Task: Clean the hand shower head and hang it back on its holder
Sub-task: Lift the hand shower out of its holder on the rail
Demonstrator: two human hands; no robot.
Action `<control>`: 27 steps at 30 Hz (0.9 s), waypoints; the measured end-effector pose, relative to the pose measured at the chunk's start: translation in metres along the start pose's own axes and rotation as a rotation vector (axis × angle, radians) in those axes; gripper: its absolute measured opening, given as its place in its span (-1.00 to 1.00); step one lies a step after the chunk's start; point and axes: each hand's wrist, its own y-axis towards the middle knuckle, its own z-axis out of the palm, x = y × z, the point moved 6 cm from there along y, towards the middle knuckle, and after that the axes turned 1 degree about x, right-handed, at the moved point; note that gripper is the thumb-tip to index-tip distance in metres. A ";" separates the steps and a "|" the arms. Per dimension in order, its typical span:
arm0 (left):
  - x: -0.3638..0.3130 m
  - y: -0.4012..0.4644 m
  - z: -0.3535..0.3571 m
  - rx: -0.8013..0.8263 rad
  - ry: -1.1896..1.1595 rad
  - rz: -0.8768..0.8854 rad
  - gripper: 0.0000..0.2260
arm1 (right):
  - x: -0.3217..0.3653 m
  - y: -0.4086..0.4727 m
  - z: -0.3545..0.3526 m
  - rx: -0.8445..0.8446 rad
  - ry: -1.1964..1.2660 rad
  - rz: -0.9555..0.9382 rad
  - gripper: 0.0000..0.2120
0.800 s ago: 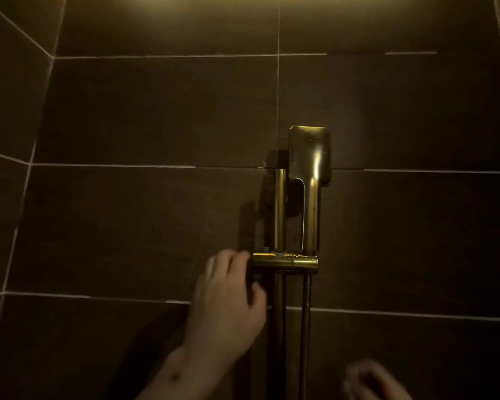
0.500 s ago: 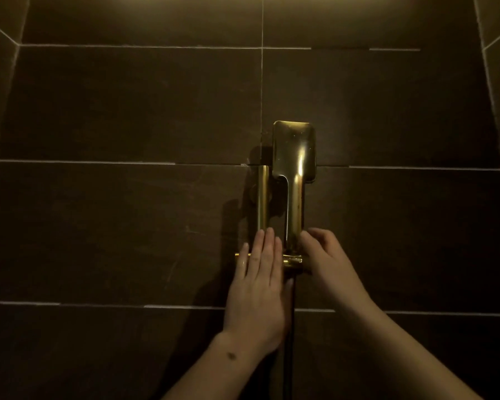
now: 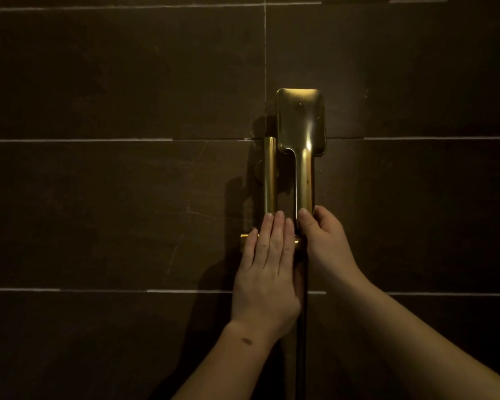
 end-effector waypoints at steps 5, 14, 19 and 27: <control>0.005 -0.012 0.008 0.047 0.069 0.010 -0.34 | -0.001 0.004 0.008 0.015 -0.013 0.005 -0.84; 0.007 -0.014 0.007 0.022 0.042 -0.010 -0.33 | 0.020 0.023 -0.010 0.001 -0.028 0.016 -0.79; 0.007 -0.014 0.006 0.017 0.012 -0.015 -0.37 | 0.017 0.010 -0.024 -0.004 -0.082 0.025 -0.80; 0.003 -0.016 0.000 0.057 -0.102 -0.083 -0.43 | -0.029 -0.076 -0.033 -0.012 -0.063 0.175 -0.86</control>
